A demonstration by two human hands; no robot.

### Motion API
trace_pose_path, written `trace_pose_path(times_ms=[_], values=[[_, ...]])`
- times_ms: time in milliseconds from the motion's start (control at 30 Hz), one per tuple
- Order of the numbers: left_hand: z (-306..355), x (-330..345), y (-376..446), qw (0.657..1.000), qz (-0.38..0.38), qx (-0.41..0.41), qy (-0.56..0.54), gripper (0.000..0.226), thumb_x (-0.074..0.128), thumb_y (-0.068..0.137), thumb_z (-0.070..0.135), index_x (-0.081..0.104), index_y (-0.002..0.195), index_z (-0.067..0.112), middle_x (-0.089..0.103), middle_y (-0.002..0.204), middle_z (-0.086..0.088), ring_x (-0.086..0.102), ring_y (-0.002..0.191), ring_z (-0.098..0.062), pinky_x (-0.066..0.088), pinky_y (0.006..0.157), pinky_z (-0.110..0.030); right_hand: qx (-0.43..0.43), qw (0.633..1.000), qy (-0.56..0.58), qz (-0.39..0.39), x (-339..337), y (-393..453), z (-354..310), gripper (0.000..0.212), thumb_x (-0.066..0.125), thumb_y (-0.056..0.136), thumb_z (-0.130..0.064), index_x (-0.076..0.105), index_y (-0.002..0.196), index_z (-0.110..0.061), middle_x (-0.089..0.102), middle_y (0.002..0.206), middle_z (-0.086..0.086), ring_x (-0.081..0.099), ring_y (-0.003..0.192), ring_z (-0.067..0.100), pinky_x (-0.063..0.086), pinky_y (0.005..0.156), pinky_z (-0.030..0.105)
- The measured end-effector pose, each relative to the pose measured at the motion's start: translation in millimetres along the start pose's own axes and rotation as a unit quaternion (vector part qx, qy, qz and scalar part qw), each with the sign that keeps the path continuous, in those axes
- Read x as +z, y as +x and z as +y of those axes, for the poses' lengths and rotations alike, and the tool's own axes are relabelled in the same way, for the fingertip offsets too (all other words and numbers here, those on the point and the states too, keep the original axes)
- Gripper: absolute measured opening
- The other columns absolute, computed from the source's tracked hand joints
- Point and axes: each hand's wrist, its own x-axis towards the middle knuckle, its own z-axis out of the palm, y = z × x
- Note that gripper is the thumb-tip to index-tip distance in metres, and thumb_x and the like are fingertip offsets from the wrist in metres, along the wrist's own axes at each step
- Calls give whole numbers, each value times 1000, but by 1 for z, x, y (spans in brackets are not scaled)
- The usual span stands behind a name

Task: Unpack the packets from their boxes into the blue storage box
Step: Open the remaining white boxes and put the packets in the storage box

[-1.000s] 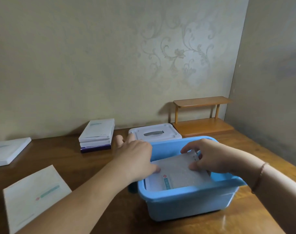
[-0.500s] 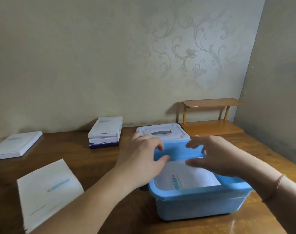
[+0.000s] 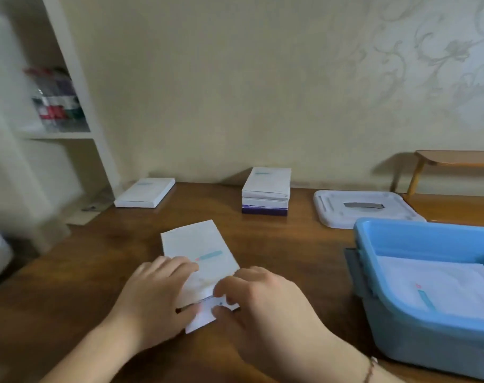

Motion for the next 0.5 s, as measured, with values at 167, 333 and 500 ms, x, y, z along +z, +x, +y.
trace_pose_path(times_ms=[167,333,500], values=[[-19,9,-6,999,39,22,-27,14,77,77,35,73,90,32,70,92,16,65,80,-9,54,65,-26,3,991,-109,-84,56,5,19,24,41,96,-36,57,110,-25,58,114,-6,52,108,19,42,76,30],[-22,11,0,987,110,-24,-115,5,75,83,30,78,87,29,74,85,16,64,73,-5,52,54,-18,-78,979,-184,-30,59,12,26,19,69,75,-40,62,78,-23,62,85,-3,58,71,20,45,43,31],[-19,12,5,984,118,-13,-135,4,76,82,30,78,85,28,74,83,14,63,70,-4,52,49,-17,-159,955,-249,-1,69,14,34,10,73,76,-20,64,78,-23,61,87,0,51,61,20,34,37,29]])
